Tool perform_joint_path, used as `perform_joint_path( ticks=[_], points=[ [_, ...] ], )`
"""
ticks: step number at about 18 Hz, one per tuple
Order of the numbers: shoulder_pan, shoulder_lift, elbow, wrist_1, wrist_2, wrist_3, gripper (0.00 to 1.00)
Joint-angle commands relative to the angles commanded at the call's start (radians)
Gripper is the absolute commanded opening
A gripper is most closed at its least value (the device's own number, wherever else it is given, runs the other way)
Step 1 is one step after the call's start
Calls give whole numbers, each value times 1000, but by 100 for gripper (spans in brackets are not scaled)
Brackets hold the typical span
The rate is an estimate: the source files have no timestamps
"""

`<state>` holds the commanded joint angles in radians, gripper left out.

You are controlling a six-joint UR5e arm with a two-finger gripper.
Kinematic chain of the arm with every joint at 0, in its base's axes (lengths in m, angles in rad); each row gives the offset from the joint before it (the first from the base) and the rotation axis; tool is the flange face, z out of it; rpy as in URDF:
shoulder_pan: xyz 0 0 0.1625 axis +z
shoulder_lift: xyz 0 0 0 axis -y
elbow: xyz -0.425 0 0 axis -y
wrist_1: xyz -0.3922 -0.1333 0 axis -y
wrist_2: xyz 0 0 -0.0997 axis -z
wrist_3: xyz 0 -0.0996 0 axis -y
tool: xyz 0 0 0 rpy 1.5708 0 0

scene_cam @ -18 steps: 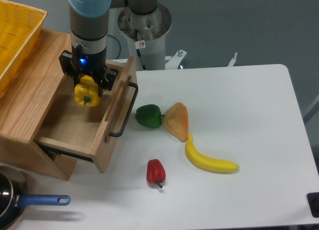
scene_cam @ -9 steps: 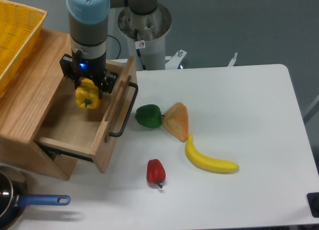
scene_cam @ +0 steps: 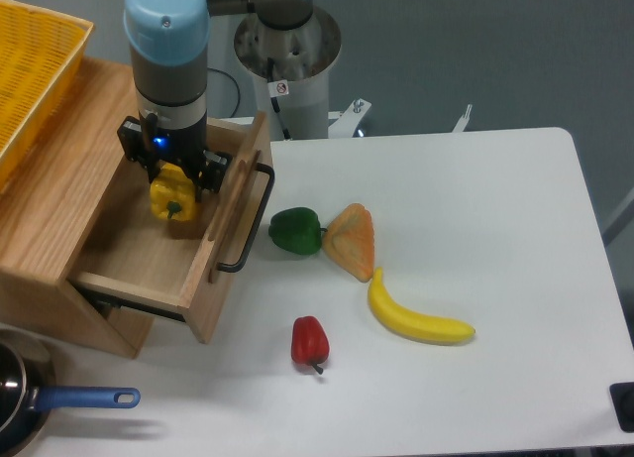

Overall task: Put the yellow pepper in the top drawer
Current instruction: 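Lower the pepper further onto the drawer bottom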

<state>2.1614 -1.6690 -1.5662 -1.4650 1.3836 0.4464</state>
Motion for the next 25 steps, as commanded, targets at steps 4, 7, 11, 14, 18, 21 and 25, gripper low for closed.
perform_joint_path(
  ticks=[4,7,11,14,18,21,25],
  points=[
    [0,0,2,2,0,0,54],
    [0,-2,2,2,2,2,56],
    [0,0,3,2,11,2,58],
    [0,-3,3,0,20,0,58],
    [-8,-8,3,2,21,0,58],
    [-11,-9,3,2,21,0,60],
    [-11,-9,3,2,21,0,65]
  ],
)
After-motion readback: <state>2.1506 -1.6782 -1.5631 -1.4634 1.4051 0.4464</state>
